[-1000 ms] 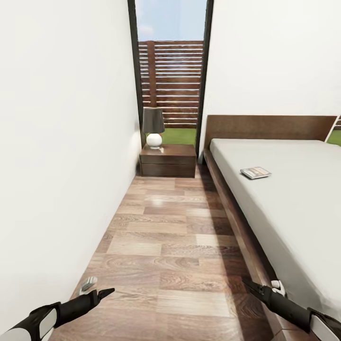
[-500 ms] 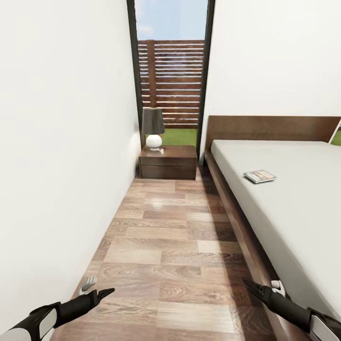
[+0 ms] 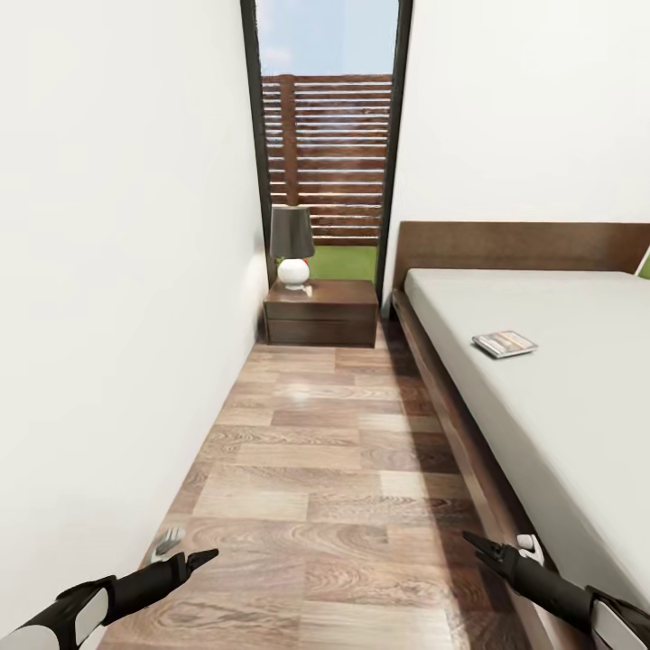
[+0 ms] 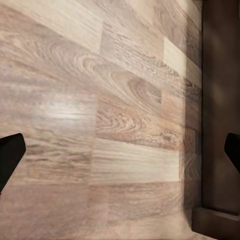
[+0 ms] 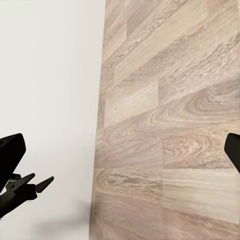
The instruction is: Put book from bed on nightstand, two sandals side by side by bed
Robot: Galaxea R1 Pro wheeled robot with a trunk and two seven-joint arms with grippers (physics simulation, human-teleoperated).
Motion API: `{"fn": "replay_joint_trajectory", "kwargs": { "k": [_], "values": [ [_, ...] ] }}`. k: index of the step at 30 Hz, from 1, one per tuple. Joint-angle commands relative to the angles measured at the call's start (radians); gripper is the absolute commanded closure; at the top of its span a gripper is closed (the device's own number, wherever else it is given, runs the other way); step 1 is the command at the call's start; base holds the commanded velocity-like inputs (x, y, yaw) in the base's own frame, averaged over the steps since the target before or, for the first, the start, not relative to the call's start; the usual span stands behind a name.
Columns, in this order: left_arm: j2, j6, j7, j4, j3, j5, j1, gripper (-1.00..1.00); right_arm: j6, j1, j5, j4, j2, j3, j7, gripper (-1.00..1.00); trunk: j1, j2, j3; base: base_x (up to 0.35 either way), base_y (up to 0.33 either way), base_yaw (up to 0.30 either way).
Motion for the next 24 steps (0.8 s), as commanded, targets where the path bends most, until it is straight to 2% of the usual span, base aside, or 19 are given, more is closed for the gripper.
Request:
{"fn": "replay_joint_trajectory", "kwargs": {
  "k": [1,24],
  "values": [
    [0.000,0.010,-0.002,0.000,-0.003,0.010,0.000,-1.00,0.008,-0.001,-0.011,0.000,-0.001,0.005,0.004,-1.00,0.000,0.000,-0.001,0.167,0.001,0.000],
    [0.000,0.010,-0.002,0.000,-0.003,0.010,0.000,-1.00,0.009,-0.001,-0.011,0.002,-0.001,0.004,0.004,-1.00,0.000,0.000,-0.001,0.167,0.000,0.000]
  ]
}}
